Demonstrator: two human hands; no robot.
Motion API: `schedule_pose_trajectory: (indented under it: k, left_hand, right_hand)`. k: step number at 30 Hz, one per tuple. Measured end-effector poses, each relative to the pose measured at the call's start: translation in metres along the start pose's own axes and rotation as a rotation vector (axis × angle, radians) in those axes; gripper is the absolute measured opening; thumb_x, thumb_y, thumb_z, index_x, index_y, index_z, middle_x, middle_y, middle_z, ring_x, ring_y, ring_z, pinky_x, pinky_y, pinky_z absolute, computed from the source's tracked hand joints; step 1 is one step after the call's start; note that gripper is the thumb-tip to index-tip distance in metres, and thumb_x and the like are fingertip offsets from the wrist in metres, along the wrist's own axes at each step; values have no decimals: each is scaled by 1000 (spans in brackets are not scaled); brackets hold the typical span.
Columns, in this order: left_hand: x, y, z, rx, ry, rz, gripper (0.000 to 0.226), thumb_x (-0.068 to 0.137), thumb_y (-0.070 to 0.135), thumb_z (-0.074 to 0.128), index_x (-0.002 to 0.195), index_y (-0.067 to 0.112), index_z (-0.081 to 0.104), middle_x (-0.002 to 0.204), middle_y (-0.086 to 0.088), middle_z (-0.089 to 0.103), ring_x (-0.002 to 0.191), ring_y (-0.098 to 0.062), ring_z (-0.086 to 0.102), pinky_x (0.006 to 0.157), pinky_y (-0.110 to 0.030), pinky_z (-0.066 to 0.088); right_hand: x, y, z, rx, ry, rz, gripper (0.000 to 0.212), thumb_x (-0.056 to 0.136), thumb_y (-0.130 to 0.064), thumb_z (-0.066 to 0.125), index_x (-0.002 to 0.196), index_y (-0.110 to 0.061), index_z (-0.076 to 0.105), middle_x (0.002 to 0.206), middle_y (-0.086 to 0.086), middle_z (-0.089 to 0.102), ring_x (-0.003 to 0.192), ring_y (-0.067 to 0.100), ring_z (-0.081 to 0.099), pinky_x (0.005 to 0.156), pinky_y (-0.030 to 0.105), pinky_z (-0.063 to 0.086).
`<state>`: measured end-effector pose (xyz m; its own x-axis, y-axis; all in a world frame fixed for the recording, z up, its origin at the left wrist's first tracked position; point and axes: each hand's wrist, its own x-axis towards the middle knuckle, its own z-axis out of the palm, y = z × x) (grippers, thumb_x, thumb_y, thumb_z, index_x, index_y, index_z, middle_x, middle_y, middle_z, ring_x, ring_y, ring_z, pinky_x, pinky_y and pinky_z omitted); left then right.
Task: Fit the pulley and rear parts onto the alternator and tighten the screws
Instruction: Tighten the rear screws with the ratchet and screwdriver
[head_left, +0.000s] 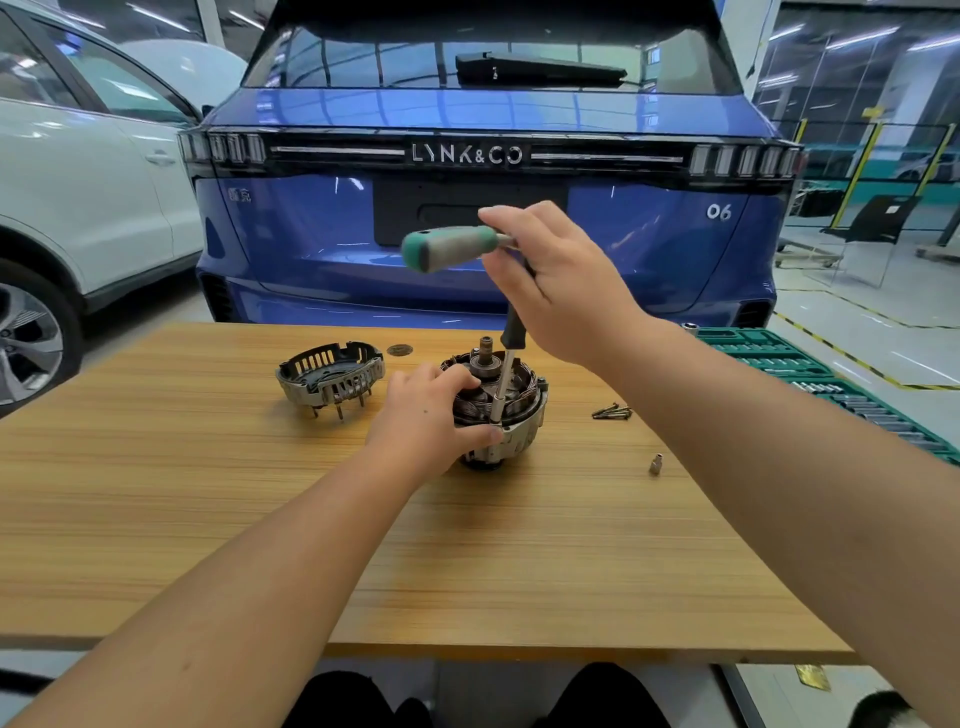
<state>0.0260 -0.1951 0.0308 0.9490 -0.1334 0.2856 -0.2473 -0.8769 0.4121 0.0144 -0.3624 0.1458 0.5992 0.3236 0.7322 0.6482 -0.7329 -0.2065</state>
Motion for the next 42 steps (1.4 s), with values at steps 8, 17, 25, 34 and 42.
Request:
schedule_pose_trajectory:
  k: [8, 17, 25, 34, 42]
  left_hand:
    - [-2, 0, 0, -6, 5, 12, 68, 78, 66, 71, 136, 39, 47, 126, 8, 46, 123, -20, 31, 82, -35, 35]
    - [0, -2, 1, 5, -6, 11, 70, 77, 68, 69, 137, 42, 45, 130, 8, 46, 125, -19, 30, 81, -34, 34]
    - [0, -1, 0, 23, -13, 7, 70, 77, 67, 70, 138, 42, 44, 130, 8, 45, 126, -20, 31, 83, -34, 36]
    - [1, -1, 0, 17, -15, 12, 71, 77, 67, 71, 139, 41, 44, 130, 8, 45, 126, -20, 31, 83, -34, 34]
    - [1, 0, -2, 12, -36, 7, 71, 78, 66, 71, 139, 42, 44, 130, 8, 45, 126, -20, 31, 82, -34, 34]
  right_hand:
    - [20, -28, -10, -224, -223, -83, 38, 109, -41, 31, 136, -31, 56, 100, -6, 50, 98, 19, 48, 81, 35, 40]
    - [49, -40, -25, 418, -321, 739, 16, 97, -16, 47, 98, -9, 61, 79, 8, 74, 68, 20, 69, 74, 30, 53]
    - [26, -13, -1, 1402, 33, 1044, 21, 99, -31, 55, 111, -14, 59, 85, -4, 76, 80, 18, 75, 90, 49, 41]
    - [7, -12, 16, 976, 228, 615, 17, 98, -49, 56, 98, -42, 72, 93, -27, 72, 91, -5, 67, 89, 33, 57]
    - [9, -16, 14, 723, 180, 425, 24, 105, -43, 48, 97, -35, 70, 92, -18, 73, 92, -2, 67, 83, 29, 58]
